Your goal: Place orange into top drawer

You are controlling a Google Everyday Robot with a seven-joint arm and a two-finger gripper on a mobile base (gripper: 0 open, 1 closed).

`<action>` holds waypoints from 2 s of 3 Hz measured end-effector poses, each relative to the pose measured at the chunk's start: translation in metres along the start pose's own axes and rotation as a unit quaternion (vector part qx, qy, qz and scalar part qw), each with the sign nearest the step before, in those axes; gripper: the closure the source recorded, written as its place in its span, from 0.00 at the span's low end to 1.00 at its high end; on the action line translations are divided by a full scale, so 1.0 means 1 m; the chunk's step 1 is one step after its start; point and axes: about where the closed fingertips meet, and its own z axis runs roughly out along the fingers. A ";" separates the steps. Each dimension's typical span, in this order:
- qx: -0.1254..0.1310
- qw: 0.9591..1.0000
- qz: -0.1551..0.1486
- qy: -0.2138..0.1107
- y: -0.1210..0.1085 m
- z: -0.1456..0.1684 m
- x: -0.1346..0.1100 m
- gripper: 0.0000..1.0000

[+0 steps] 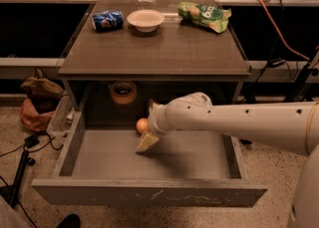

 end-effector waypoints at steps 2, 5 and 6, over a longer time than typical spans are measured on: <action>0.103 0.989 0.103 -0.013 0.020 -0.121 0.030 0.00; 0.282 0.936 0.197 0.077 0.073 -0.337 0.089 0.00; 0.280 0.939 0.190 0.067 0.067 -0.333 0.079 0.00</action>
Offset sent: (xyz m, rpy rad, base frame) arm -0.2035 -0.2349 0.1849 0.1705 -0.2550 -0.6165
